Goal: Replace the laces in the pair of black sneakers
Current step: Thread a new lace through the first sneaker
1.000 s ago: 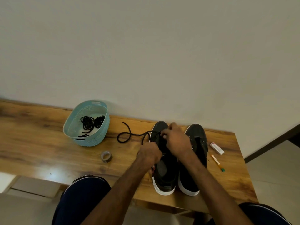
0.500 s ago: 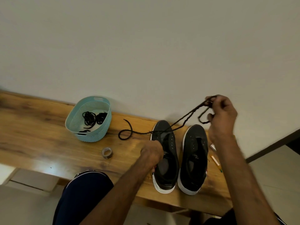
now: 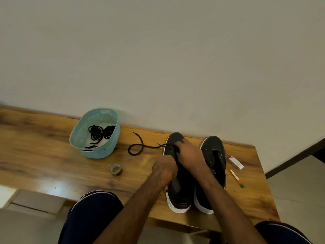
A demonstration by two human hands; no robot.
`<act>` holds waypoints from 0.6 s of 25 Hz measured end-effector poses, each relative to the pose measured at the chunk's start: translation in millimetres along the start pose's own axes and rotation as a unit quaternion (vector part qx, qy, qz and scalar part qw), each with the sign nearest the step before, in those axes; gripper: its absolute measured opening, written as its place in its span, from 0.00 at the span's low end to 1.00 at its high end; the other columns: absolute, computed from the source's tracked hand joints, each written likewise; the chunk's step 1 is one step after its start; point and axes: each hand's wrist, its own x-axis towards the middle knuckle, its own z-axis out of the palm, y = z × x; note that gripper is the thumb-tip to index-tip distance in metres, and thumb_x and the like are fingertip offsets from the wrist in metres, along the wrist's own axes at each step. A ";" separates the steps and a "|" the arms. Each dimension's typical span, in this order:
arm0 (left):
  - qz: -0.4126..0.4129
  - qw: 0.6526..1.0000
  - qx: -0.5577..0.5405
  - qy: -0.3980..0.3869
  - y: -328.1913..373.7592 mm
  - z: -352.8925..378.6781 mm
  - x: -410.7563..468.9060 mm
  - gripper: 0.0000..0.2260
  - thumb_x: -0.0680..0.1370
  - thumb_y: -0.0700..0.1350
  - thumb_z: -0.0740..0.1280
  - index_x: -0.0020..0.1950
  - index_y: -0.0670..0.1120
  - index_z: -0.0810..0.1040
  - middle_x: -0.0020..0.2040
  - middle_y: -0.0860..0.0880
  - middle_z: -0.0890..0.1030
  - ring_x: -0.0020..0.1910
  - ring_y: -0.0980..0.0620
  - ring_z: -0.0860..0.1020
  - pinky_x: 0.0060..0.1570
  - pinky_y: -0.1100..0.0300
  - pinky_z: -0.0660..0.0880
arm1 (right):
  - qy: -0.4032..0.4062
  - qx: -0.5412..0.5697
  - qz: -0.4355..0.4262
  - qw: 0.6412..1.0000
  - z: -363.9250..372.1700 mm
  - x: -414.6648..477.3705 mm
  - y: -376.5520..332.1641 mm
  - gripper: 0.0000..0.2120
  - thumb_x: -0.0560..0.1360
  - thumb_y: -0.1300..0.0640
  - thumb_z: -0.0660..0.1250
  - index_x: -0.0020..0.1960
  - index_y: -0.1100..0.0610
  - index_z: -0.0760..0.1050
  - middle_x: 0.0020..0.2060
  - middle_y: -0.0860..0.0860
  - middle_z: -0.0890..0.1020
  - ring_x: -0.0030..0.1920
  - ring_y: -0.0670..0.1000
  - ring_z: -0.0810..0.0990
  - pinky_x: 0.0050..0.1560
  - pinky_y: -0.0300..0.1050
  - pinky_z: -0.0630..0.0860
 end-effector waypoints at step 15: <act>0.023 0.993 -0.096 0.069 -10.6 -19.7 -17.0 0.18 0.83 0.55 0.56 0.58 0.42 0.75 0.54 0.44 0.79 0.52 0.44 0.79 0.49 0.52 0.76 | 0.239 0.407 0.104 0.875 -54.6 -43.5 8.1 0.08 0.81 0.53 0.65 0.51 0.55 0.82 0.42 0.46 0.84 0.41 0.33 0.79 0.37 0.23 0.68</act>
